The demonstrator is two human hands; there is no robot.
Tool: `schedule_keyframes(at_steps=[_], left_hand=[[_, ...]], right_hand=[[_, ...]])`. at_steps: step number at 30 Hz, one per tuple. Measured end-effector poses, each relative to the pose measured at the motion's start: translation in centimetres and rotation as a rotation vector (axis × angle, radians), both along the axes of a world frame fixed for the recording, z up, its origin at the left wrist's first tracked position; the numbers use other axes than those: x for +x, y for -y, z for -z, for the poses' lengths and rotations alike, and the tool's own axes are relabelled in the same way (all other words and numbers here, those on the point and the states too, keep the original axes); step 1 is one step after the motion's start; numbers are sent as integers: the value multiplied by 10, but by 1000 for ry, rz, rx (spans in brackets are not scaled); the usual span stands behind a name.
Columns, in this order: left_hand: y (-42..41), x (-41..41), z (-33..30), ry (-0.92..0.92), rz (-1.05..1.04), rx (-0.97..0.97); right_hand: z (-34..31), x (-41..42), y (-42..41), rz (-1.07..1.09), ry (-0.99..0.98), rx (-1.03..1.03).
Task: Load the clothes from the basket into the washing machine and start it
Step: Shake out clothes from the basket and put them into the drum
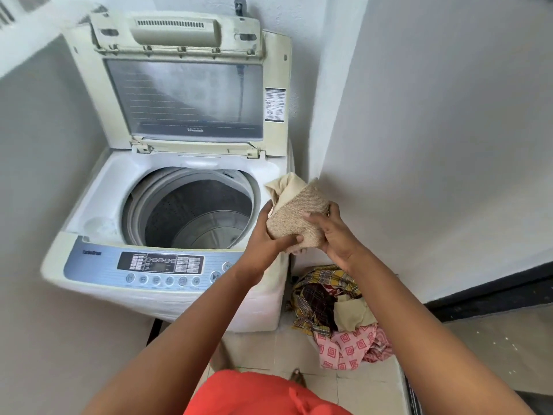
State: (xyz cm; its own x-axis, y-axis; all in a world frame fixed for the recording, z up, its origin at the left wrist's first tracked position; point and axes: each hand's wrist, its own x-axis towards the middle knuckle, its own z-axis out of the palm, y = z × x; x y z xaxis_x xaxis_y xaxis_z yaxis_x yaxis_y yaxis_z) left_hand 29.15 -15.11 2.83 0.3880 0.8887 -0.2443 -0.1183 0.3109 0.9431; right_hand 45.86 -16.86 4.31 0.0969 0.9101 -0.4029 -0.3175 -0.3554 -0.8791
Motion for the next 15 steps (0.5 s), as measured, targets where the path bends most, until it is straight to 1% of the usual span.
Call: schedule_keyframes(at_steps=[3, 10, 13, 15], left_hand=[[-19, -30, 6, 0, -60, -23], [-74, -108, 16, -70, -176, -94], [-97, -138, 24, -123, -176, -134], [-112, -158, 31, -175, -135, -164]], right_hand=[[1, -32, -27, -37, 26, -4], [12, -114, -88, -112, 116, -15], [26, -142, -113, -135, 190, -48], [41, -157, -128, -174, 266, -105]])
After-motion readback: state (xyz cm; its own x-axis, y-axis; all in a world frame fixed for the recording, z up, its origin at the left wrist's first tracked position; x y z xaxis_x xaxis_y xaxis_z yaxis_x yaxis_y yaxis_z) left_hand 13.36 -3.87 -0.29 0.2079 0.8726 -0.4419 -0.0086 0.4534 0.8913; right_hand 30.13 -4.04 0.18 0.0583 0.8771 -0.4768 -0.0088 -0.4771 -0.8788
